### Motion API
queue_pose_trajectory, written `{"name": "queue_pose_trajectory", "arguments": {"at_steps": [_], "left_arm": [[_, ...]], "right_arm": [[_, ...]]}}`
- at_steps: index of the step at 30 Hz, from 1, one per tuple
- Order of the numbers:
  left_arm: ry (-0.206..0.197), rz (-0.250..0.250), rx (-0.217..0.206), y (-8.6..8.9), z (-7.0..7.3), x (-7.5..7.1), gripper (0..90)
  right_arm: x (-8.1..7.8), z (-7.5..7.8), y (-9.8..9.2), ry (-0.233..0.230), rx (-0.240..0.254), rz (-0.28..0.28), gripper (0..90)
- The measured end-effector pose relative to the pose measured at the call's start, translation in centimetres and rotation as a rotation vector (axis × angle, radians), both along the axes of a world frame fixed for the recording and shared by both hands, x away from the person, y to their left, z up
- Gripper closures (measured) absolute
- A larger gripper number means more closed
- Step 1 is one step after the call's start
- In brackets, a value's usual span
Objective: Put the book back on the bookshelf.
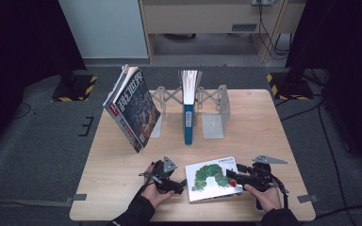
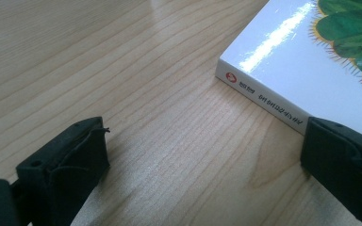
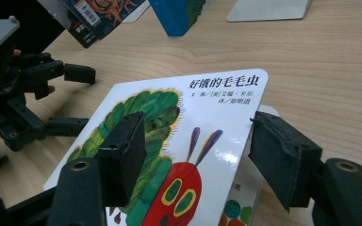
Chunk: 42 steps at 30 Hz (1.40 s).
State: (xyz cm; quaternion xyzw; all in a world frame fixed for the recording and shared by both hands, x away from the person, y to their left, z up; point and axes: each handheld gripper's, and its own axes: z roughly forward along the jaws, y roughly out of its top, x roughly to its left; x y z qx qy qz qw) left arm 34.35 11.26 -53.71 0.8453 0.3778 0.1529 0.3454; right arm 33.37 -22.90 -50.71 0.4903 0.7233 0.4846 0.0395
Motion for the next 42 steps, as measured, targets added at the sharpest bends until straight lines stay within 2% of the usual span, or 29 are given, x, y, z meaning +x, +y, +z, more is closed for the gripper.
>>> {"name": "queue_pose_trajectory", "arguments": {"at_steps": [7,8,10,13,15,21,29,32,34,36,40,42], "left_arm": [[0.000,0.000,0.000,0.0,0.0,0.0,0.2],[0.000,0.000,0.000,0.0,0.0,0.0,0.2],[0.000,0.000,0.000,0.0,0.0,0.0,0.1],[0.000,0.000,0.000,0.0,0.0,0.0,0.1],[0.000,-0.001,0.001,0.0,0.0,0.0,0.2],[0.003,-0.007,0.000,0.0,0.0,0.1,0.0],[0.006,-0.009,-0.005,0.2,0.0,0.1,0.2],[0.006,-0.016,-0.010,0.4,0.2,0.2,4.3],[0.030,-0.011,-0.047,0.7,0.6,0.2,12.6],[0.071,-0.003,-0.111,0.8,0.9,0.3,16.8],[0.050,-0.021,-0.171,0.7,1.7,-0.1,18.0],[0.059,-0.046,-0.204,0.4,1.9,-0.3,18.2]], "right_arm": [[-0.4,0.3,-0.1,-0.008,0.036,-0.001,37.5],[-0.4,0.4,-0.1,-0.003,0.043,0.009,43.3],[-0.6,0.2,0.2,0.028,0.085,0.044,43.6],[-0.7,0.1,1.3,0.020,0.017,0.081,42.5],[-0.5,0.0,1.4,0.022,0.006,0.083,44.7],[-0.1,-0.3,1.1,0.049,0.012,0.086,50.3],[0.3,-0.2,1.1,0.064,0.055,0.112,58.4],[0.4,-0.2,1.1,0.075,0.070,0.120,60.8],[0.4,-0.1,1.0,0.081,0.079,0.124,62.8],[0.5,-0.1,1.0,0.087,0.094,0.123,64.7],[0.4,0.2,0.9,0.077,0.117,0.128,69.8],[0.4,0.4,0.9,0.075,0.125,0.130,71.2]]}}
